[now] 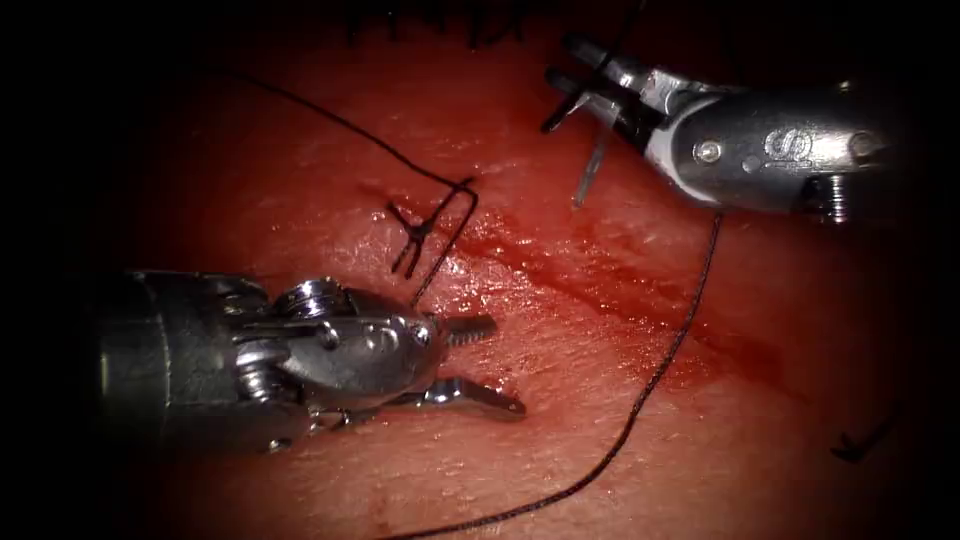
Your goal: Wound Closure
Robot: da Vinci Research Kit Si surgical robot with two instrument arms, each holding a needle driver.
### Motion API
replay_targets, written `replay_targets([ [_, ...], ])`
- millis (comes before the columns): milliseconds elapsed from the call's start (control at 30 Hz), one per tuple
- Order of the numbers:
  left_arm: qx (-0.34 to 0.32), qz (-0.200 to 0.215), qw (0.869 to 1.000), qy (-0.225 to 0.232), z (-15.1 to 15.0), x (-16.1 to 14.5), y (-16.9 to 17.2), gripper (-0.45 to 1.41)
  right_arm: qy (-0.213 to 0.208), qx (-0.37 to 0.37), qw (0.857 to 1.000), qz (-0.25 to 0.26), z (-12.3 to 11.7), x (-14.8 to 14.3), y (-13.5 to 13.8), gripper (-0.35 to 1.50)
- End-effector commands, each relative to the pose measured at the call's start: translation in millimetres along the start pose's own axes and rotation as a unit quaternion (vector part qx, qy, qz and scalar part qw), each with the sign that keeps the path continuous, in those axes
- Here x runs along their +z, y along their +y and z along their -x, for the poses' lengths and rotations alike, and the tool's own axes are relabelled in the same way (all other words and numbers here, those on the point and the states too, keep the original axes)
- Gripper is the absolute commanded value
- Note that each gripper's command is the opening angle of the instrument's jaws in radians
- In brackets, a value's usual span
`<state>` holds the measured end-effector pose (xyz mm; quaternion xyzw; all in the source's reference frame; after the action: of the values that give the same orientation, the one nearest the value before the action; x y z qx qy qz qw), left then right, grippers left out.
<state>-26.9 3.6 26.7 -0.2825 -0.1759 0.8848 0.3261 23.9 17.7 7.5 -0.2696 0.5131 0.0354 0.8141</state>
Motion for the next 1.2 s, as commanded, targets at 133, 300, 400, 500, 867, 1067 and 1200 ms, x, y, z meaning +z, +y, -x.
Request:
replay_targets([
  [133,0.003,0.0,1.0,0.0,-0.2,0.8,0.1,0.32,-0.002,0.0,1.0,0.0,0.2,0.8,-0.5,-0.35],
  [300,0.002,0.0,1.0,0.0,-0.3,0.8,0.4,0.32,-0.003,-0.004,1.0,-0.004,0.8,0.8,-1.2,-0.35],
  [400,0.004,0.0,1.0,0.0,-0.5,0.6,0.6,0.32,-0.004,-0.009,1.0,-0.007,1.4,0.8,-1.8,-0.35],
  [500,0.006,0.001,1.0,0.0,-0.6,0.5,0.7,0.32,-0.004,-0.011,1.0,-0.008,1.7,0.8,-2.1,-0.35],
  [867,0.006,0.003,1.0,0.0,-0.8,0.1,0.7,0.32,-0.001,-0.026,1.0,-0.016,1.4,0.5,-2.5,-0.35],
  [1067,0.006,0.003,1.0,0.0,-0.7,0.0,0.7,0.32,0.004,-0.035,0.999,-0.022,1.1,0.5,-2.9,-0.35],
  [1200,0.007,0.004,1.0,0.0,-0.6,-0.1,0.4,0.3,0.014,-0.045,0.999,-0.023,0.5,0.5,-3.6,-0.35],
])
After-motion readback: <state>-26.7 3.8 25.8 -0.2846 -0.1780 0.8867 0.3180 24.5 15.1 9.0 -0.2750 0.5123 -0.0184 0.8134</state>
